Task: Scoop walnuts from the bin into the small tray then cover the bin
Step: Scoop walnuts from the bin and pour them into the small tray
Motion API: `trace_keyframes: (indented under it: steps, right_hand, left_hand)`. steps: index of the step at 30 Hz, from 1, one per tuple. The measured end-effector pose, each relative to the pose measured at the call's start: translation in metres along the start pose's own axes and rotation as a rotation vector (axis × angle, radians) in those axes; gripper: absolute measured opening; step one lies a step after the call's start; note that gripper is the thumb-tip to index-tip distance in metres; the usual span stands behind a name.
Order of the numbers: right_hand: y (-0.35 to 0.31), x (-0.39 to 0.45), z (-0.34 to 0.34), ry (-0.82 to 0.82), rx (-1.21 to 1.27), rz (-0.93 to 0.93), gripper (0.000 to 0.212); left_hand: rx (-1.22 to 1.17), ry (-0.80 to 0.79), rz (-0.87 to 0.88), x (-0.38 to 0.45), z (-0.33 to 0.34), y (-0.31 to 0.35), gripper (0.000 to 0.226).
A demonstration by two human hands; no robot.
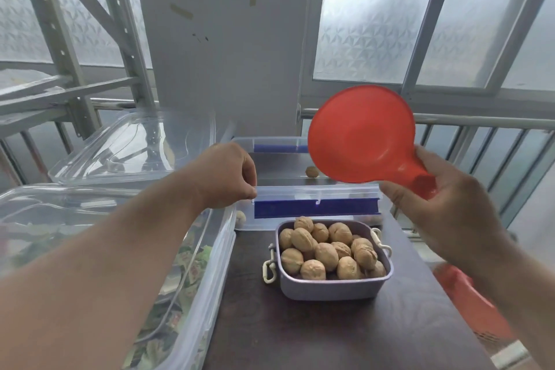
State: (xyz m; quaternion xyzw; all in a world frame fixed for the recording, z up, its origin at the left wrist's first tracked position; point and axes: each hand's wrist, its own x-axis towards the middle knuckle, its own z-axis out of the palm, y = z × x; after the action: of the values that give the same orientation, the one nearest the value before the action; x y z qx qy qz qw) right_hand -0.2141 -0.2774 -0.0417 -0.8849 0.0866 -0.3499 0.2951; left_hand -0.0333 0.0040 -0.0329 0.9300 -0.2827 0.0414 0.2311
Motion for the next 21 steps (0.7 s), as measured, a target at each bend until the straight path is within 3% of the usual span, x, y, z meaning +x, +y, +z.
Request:
trace_keyframes:
  steps: [5,14,21]
  right_hand:
    - [0.005,0.055,0.025,-0.127,-0.088,0.017,0.058]
    - [0.012,0.110,0.082,-0.320,-0.347,-0.041,0.080]
    - [-0.009,0.121,0.116,-0.547,-0.382,-0.059,0.034]
  left_hand:
    - [0.007,-0.022,-0.032,-0.001,-0.002,-0.001,0.002]
    - [-0.004,-0.062,-0.051,-0.002,-0.005,-0.002,0.008]
    - [-0.016,-0.061,-0.039,0.001,-0.007,-0.006,0.008]
